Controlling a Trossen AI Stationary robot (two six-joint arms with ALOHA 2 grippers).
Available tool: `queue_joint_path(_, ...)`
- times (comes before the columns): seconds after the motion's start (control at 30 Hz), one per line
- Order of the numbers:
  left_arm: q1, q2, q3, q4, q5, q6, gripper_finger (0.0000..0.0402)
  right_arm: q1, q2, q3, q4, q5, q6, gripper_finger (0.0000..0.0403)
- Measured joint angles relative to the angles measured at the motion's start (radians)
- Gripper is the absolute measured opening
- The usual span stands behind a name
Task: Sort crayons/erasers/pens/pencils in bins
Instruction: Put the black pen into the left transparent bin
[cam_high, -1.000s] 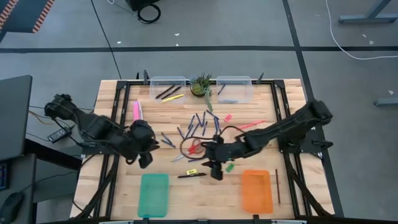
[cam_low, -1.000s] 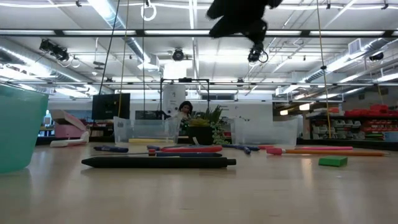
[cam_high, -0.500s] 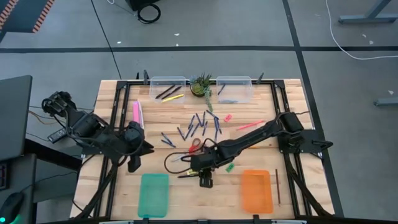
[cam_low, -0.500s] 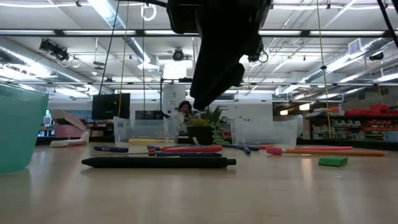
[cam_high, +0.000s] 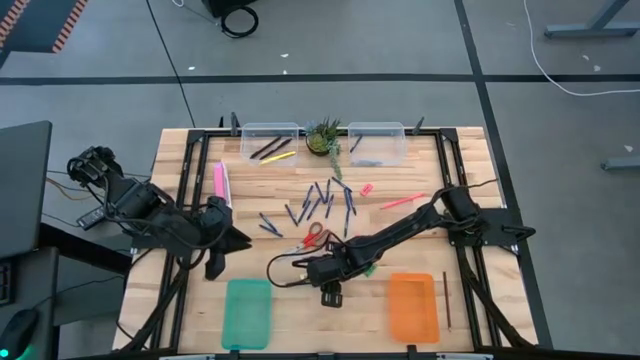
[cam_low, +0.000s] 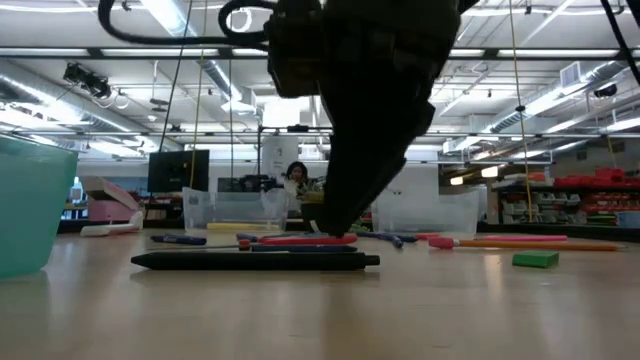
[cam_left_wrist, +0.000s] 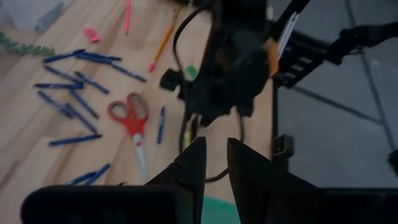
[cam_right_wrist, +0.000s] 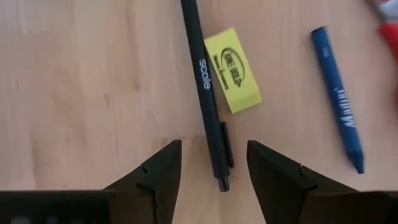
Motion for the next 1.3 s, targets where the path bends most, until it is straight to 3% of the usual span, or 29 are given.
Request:
queue_joint_path(0.87, 0.003, 0.001, 0.0, 0.063, -0.022, -0.105, 0.0045, 0.021, 0.005, -0.064, 0.031, 0.054, -0.043, 0.0186)
queue_joint_path(1.3, 0.003, 0.001, 0.0, 0.064, -0.026, -0.159, 0.0035, 0.049, 0.007, -0.08, 0.1, 0.062, -0.079, 0.0089)
